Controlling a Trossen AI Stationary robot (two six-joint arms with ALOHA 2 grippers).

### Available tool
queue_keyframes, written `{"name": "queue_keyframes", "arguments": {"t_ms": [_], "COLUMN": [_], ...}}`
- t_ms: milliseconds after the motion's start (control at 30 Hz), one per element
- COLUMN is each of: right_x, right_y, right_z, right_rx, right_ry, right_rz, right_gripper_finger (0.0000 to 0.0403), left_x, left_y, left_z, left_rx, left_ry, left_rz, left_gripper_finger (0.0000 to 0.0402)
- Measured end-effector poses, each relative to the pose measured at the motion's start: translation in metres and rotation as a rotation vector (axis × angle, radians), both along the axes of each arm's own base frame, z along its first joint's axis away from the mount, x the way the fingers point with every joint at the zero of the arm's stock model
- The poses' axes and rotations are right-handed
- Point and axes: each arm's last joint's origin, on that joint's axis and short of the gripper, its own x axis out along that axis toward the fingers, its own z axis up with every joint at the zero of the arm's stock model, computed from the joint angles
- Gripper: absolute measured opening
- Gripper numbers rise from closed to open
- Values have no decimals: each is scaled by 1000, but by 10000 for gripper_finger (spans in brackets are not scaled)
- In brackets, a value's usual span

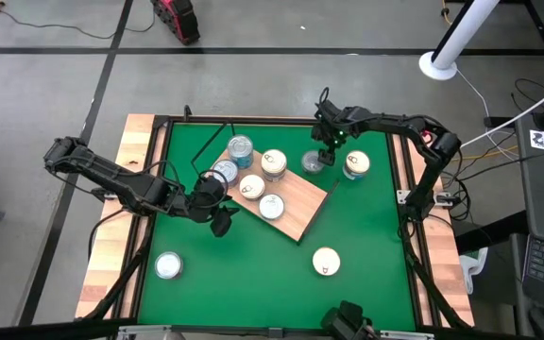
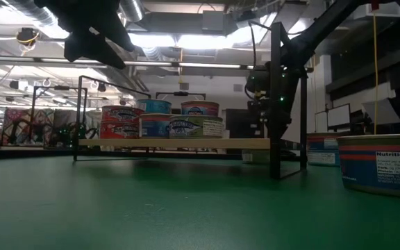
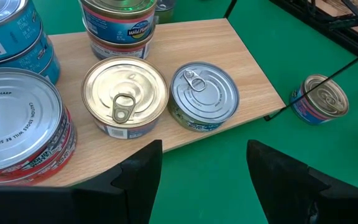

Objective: Stack canned seafood by type on shelf
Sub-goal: Stack the green can on top of the green can on the shelf

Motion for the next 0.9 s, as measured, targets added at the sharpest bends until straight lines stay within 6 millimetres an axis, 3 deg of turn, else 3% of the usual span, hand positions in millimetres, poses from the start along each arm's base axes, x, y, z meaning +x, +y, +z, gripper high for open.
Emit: {"name": "queue_keyframes", "arguments": {"t_ms": [267, 900], "right_x": [2, 7], "right_y": [-1, -6], "right_z": [2, 9], "right_rx": [55, 5], "right_ry": [-51, -57], "right_rz": [9, -30], "right_gripper_finger": [293, 293], "left_x": [0, 0], "left_y": [0, 0], "left_z": [0, 0], "left_rx": [0, -17], "left_ry": [0, -6], "left_rz": [0, 13], "left_gripper_finger": [227, 227]}}
